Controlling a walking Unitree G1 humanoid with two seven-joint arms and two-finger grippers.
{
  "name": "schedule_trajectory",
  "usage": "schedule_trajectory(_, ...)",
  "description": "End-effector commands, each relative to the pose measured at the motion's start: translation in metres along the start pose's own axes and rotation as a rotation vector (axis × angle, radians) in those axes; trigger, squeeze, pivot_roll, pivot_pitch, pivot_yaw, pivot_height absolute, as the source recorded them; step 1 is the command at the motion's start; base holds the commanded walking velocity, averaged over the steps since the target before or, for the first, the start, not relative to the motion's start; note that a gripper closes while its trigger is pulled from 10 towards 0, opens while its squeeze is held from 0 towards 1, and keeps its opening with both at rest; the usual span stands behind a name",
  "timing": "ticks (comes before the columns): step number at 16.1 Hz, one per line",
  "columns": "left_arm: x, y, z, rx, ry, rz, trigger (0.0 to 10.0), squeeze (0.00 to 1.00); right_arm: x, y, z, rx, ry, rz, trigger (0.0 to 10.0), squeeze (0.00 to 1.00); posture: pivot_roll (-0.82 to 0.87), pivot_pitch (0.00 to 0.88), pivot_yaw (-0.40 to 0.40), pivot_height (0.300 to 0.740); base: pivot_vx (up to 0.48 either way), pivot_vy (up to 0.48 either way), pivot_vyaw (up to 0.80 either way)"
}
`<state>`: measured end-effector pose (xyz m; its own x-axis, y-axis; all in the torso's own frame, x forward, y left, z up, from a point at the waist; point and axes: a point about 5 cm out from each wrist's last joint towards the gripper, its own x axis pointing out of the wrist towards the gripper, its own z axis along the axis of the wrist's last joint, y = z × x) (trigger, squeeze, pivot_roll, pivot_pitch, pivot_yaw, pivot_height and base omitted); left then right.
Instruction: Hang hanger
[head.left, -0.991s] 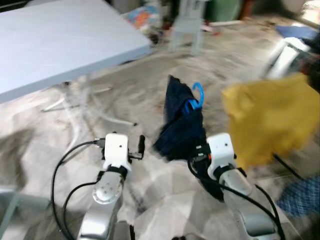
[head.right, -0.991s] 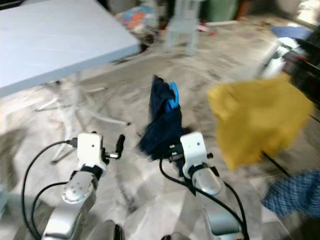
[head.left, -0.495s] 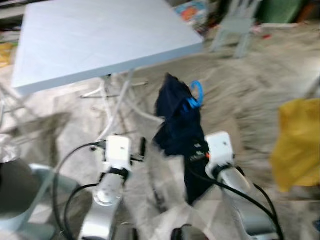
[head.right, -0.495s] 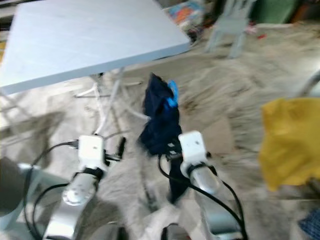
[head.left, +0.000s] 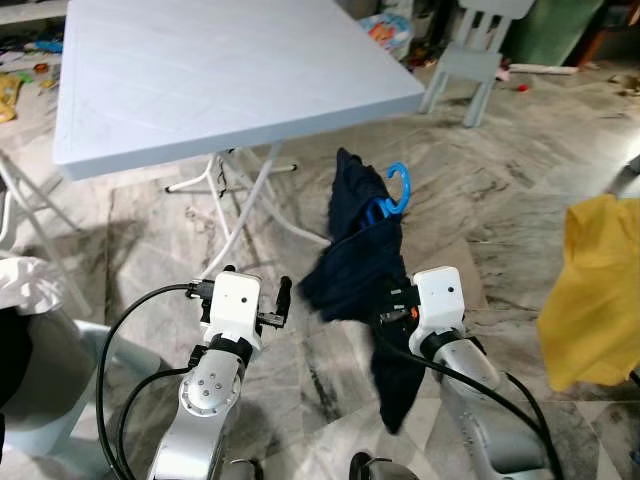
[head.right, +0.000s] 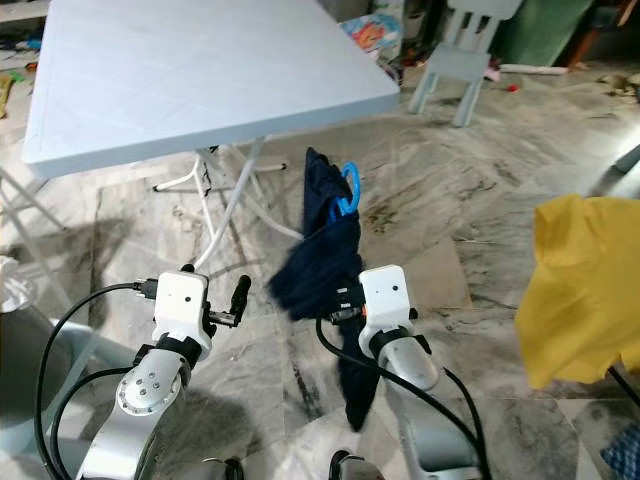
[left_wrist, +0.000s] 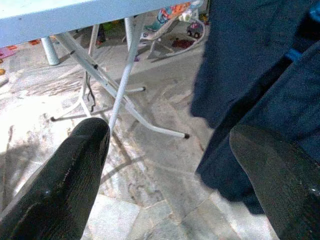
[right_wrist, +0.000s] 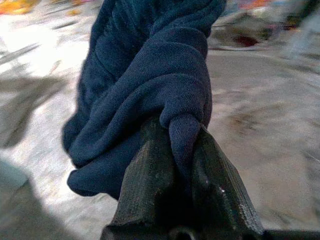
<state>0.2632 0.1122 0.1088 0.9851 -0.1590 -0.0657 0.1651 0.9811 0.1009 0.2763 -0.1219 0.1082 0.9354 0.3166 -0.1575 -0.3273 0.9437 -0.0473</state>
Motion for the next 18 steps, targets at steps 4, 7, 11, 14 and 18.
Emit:
schedule_trajectory(4, 0.005, 0.011, 0.002, 0.040, -0.003, 0.022, 10.0, 0.00, -0.005, 0.000, -0.001, -0.190, 0.023, 0.310, 10.0, 0.00, 0.04, 0.191, -0.089, 0.740, 0.000, 0.000, 0.00)
schedule_trajectory(7, 0.008, 0.012, 0.001, 0.037, 0.002, 0.019, 10.0, 0.00, -0.012, -0.020, 0.006, -0.205, 0.036, 0.455, 10.0, 0.00, 0.04, 0.187, -0.097, 0.740, 0.000, 0.000, 0.00)
schedule_trajectory(11, 0.012, 0.003, -0.005, 0.012, 0.028, -0.031, 10.0, 0.00, -0.013, -0.020, 0.025, -0.110, -0.015, 0.505, 10.0, 0.00, 0.01, 0.194, -0.095, 0.740, 0.000, 0.000, 0.00)
schedule_trajectory(14, 0.021, 0.001, -0.001, 0.006, 0.004, -0.040, 10.0, 0.00, -0.025, -0.006, 0.033, -0.056, -0.025, 0.623, 10.0, 0.00, -0.01, 0.198, -0.093, 0.740, 0.000, 0.000, 0.00)
schedule_trajectory(18, 0.024, 0.011, -0.005, 0.010, -0.002, -0.039, 8.2, 0.00, -0.034, -0.008, 0.044, 0.012, -0.024, 0.679, 10.0, 0.00, -0.03, 0.201, -0.092, 0.740, 0.000, 0.000, 0.00)
